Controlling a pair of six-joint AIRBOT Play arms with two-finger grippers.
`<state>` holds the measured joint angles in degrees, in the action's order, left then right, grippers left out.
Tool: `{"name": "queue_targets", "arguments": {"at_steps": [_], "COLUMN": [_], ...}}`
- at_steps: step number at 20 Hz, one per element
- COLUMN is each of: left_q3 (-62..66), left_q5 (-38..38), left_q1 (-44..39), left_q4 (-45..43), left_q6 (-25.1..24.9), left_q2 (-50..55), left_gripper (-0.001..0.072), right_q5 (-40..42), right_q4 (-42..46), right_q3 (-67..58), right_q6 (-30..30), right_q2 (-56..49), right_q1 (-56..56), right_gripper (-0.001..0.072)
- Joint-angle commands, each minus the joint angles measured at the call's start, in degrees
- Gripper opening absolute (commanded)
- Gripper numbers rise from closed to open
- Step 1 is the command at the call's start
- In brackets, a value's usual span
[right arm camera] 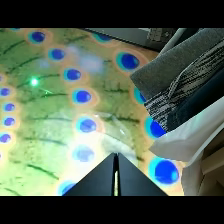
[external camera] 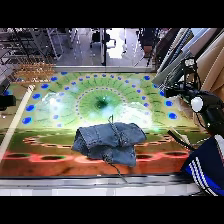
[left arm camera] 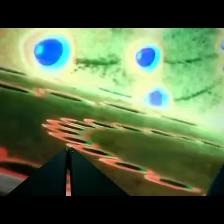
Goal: Fold the clothes and pants, and hang the long-sleeved shirts on hangers.
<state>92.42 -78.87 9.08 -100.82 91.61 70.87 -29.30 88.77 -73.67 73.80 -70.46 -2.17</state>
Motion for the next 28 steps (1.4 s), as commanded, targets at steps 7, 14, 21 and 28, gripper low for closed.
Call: {"name": "queue_targets", "arguments": {"at_steps": [7,14,21,28], "left_q3": [-0.1,-19.5,-44.0,-44.1], "left_q5": [3.2,3.0,12.8,25.1], "left_q1": [0.0,-8.3,-27.8,-31.8], "left_q4": [8.1,34.5,50.2,52.0], "left_q6": [0.5,-13.0,-27.7,-29.0], "left_q2": [4.5,2.4,-5.5,-0.2], "left_gripper": [0.0417,0.0575,0.0659,0.0648], "right_q5": [-1.9,-21.1,-44.8,-39.3], "right_q4": [-6.7,-9.2,-41.3,-50.8], "right_q3": [0.0,0.9,21.4,23.2], "right_q6": [2.6,12.4,-15.6,-27.9], "right_q2": [0.0,-1.3,-4.0,-14.3], "right_q1": [0.0,-5.1,-18.6,-18.5], "right_gripper": [0.0057,0.0354,0.0498,0.0506]}}
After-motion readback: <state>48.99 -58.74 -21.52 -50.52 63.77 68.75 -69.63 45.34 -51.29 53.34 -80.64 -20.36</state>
